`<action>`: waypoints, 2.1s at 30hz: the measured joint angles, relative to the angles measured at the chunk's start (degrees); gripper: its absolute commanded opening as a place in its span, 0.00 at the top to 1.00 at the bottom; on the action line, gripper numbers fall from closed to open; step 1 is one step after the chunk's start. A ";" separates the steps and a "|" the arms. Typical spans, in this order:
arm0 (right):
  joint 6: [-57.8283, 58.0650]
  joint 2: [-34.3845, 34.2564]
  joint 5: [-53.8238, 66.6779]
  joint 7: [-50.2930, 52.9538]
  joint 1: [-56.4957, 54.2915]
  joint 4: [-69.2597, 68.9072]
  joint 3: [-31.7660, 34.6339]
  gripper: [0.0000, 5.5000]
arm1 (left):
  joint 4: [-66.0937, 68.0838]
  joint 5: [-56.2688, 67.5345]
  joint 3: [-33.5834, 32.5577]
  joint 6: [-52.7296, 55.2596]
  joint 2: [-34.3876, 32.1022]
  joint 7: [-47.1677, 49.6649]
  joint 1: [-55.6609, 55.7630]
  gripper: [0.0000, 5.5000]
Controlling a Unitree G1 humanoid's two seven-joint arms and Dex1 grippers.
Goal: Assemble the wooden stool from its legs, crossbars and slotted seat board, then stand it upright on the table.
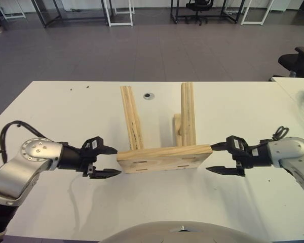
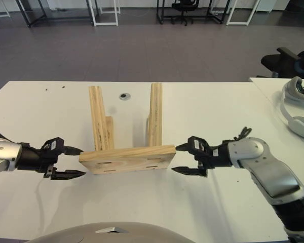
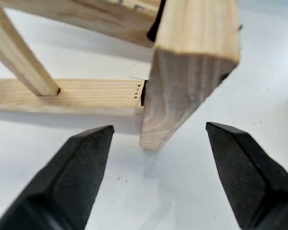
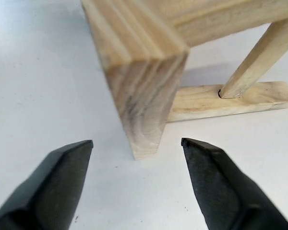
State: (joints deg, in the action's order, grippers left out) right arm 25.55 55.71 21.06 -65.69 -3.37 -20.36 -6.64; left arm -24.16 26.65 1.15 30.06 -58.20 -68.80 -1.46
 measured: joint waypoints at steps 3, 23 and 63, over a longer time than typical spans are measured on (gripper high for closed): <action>-2.36 -2.20 -2.82 -2.51 -4.44 4.10 -4.26 0.40 | 1.21 -0.93 5.21 -0.70 1.94 -1.13 3.51 0.48; 1.11 -4.40 3.14 -8.51 -12.10 5.31 0.13 0.73 | 3.97 4.93 1.76 4.15 4.70 -2.43 15.80 0.73; 53.93 14.61 87.05 17.34 -22.94 37.53 -4.05 0.02 | 28.36 87.18 -0.07 44.67 -6.18 36.39 21.72 0.11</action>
State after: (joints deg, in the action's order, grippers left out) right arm 79.48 70.32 108.12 -48.35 -26.31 17.17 -10.69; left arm 4.20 113.82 1.08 74.72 -64.38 -32.41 20.26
